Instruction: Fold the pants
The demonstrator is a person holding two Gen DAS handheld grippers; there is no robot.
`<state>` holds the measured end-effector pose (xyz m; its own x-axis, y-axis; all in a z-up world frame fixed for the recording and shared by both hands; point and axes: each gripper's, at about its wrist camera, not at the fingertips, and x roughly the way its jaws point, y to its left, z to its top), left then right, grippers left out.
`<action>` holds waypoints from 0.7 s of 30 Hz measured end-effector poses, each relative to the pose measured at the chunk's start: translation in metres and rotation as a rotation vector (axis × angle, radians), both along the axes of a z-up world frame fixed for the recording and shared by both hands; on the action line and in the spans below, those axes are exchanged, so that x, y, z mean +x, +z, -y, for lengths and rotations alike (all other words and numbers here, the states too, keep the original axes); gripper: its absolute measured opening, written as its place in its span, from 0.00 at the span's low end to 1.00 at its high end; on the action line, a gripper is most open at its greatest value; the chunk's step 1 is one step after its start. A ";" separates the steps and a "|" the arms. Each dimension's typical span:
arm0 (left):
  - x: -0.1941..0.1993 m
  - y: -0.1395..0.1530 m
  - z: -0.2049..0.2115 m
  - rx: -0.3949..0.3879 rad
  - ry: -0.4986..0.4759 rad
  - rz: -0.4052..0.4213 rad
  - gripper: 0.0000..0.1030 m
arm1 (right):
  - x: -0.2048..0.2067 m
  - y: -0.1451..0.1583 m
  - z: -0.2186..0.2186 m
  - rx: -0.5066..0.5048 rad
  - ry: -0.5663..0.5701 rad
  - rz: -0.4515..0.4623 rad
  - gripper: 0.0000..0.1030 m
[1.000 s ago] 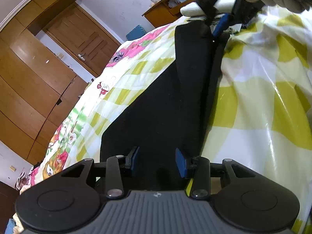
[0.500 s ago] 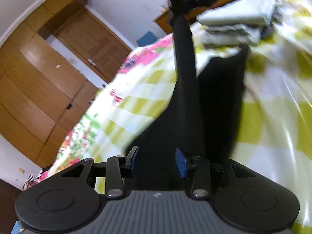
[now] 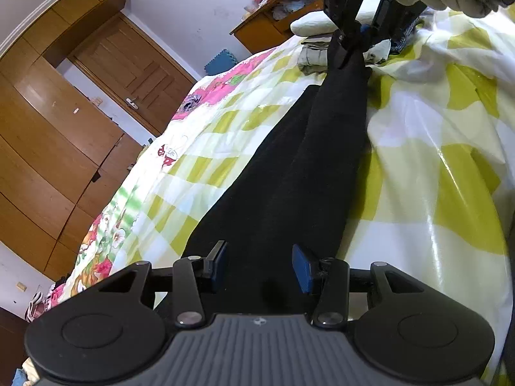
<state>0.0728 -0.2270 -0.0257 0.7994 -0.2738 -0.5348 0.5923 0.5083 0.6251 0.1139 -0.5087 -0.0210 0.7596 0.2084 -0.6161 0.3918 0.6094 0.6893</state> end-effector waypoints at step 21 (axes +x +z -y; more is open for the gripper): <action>0.003 0.040 -0.027 -0.100 0.061 0.102 0.65 | 0.011 0.052 -0.025 0.084 0.038 0.153 0.06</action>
<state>0.0757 -0.2000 0.0143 0.8647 -0.2711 -0.4228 0.4948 0.6043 0.6245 0.1249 -0.4835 0.0313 0.8336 0.2845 -0.4734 0.2564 0.5598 0.7879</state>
